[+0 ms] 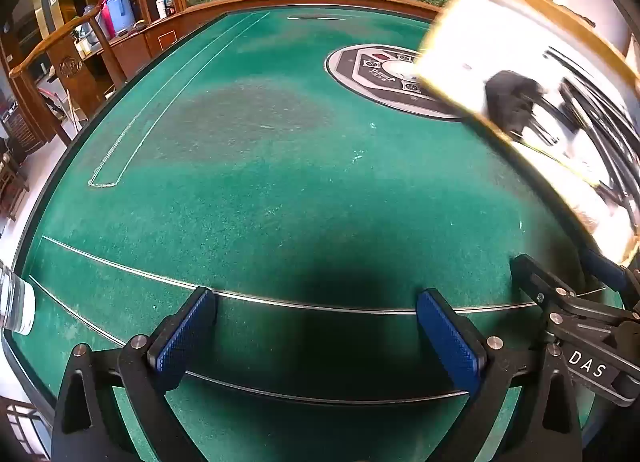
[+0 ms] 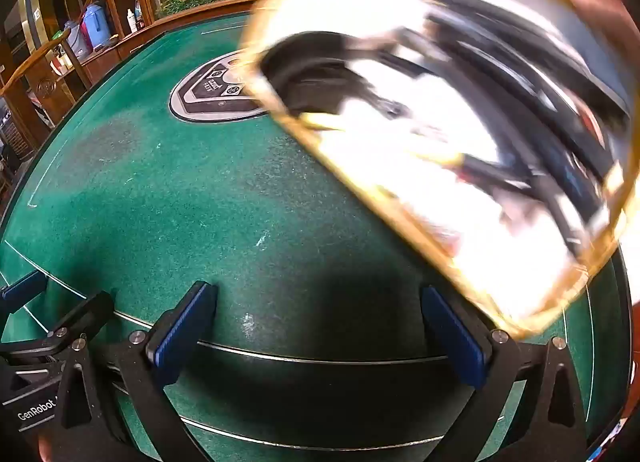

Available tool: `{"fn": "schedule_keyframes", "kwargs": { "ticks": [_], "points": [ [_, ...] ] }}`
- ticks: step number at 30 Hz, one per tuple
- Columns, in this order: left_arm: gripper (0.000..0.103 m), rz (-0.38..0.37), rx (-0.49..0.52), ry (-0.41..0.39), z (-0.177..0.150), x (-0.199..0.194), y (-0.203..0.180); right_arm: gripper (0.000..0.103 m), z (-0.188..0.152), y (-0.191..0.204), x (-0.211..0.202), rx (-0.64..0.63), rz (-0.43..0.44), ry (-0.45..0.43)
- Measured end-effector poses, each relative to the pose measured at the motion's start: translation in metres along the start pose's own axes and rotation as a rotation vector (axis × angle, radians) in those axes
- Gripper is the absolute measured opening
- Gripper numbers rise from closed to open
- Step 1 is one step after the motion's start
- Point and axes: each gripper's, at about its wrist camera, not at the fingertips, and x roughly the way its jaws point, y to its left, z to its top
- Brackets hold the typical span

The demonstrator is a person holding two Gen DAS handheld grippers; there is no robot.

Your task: Organize rigid objects

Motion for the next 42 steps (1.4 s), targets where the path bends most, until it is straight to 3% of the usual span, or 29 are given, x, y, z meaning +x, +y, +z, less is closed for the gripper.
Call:
{"fn": "schedule_keyframes", "kwargs": {
  "ticks": [42],
  "points": [
    [0.102,-0.002,-0.004,-0.005,-0.0029,-0.0030,-0.0003,0.103,-0.0011,-0.0016,0.0037,0.005,-0.003,0.002]
  ]
}}
